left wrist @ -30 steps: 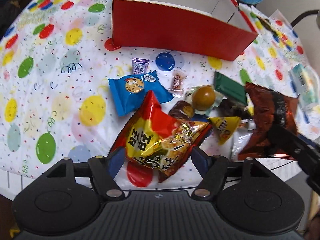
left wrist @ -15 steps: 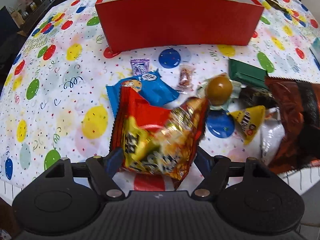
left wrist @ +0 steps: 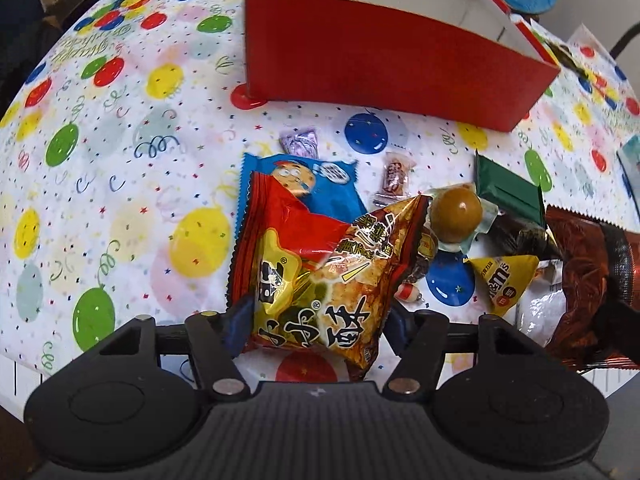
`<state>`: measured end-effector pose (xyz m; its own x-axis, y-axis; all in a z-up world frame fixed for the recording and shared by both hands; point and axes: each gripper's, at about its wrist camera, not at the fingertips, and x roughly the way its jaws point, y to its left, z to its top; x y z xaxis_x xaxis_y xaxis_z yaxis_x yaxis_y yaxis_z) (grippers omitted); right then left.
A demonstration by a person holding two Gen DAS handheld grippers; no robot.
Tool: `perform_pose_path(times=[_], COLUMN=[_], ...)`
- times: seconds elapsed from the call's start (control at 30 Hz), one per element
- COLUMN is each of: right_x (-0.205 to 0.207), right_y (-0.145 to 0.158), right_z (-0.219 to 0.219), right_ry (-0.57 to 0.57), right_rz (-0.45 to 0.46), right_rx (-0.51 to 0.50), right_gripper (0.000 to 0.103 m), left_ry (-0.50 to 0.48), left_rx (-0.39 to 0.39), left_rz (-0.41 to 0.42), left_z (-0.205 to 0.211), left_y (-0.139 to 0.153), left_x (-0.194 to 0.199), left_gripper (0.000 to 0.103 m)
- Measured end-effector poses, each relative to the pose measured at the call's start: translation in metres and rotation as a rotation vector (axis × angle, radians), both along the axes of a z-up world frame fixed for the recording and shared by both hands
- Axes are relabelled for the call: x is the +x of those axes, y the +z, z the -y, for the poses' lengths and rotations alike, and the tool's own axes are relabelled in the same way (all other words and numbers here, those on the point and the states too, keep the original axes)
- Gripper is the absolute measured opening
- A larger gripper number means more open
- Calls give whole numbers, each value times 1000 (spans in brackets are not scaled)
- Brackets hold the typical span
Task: Organize snacks
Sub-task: 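Lift both held snack bags and carry them over the red box, then lower both bags into the box and open both tools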
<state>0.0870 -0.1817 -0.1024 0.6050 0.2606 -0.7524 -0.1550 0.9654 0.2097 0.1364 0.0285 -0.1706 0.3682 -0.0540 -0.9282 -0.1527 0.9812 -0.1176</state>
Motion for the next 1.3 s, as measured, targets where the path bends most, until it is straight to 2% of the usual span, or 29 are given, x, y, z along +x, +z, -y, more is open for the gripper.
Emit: perform_pose_path(times=[0.13,0.3,0.57,0.93,1.3], right_x=[0,1,19,80,159], right_y=[2,9,36,59,59], right_z=[0,-2,-10,-25,-46], right_ry=[-9,-6,19,27,17], right_rz=[7,27,103,164,173], right_rx=[7,30,46,20,-1], right_gripper=[38,38,38,38,38], left_ry=[28,29,-13,-58,-112], left_rx=[-26,-35,-26,4,38], left_rz=[11,69,210,307,313], left_z=[-13,-20,-18,-20,-20], left_y=[9,38,92,128,127], left_x=[-6,-16,-9,48,125], left_gripper=[63,63,63,64,64])
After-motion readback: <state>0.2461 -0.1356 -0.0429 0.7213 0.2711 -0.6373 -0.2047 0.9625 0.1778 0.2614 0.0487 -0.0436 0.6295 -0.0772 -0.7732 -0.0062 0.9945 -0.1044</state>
